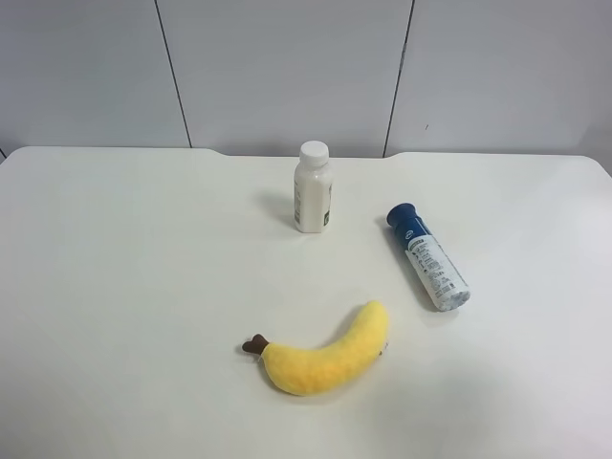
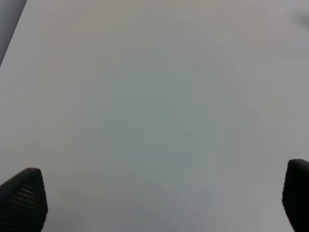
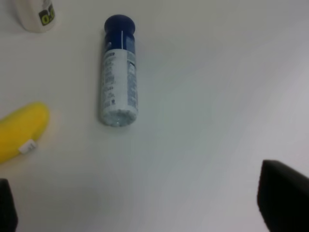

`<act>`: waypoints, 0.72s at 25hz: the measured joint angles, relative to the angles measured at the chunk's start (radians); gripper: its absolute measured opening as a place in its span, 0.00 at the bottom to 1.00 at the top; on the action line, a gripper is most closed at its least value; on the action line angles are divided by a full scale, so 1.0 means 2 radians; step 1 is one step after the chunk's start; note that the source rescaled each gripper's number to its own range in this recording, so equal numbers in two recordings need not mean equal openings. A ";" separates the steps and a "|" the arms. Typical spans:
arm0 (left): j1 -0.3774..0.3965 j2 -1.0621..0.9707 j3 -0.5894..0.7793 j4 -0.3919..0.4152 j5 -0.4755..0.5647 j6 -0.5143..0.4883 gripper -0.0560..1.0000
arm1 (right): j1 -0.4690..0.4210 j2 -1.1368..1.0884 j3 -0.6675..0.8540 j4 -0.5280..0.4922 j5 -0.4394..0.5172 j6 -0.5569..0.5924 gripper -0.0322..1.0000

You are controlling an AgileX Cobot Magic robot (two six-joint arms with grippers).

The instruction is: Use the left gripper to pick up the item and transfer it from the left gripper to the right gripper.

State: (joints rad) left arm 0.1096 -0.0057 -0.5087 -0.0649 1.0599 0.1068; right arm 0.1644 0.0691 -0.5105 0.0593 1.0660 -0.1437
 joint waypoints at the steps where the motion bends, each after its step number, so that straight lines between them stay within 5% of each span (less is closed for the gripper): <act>1: 0.000 0.000 0.000 0.000 0.000 0.000 1.00 | -0.008 0.000 0.000 0.000 0.000 0.000 1.00; 9: 0.000 0.000 0.000 0.000 0.000 0.000 1.00 | -0.077 -0.035 0.000 0.000 -0.002 0.000 1.00; 18: 0.000 0.000 0.000 0.000 0.000 0.000 1.00 | -0.080 -0.036 0.000 0.000 -0.002 0.000 1.00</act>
State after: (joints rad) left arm 0.1096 -0.0057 -0.5087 -0.0649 1.0599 0.1068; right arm 0.0034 -0.0025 -0.5105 0.0593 1.0613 -0.1437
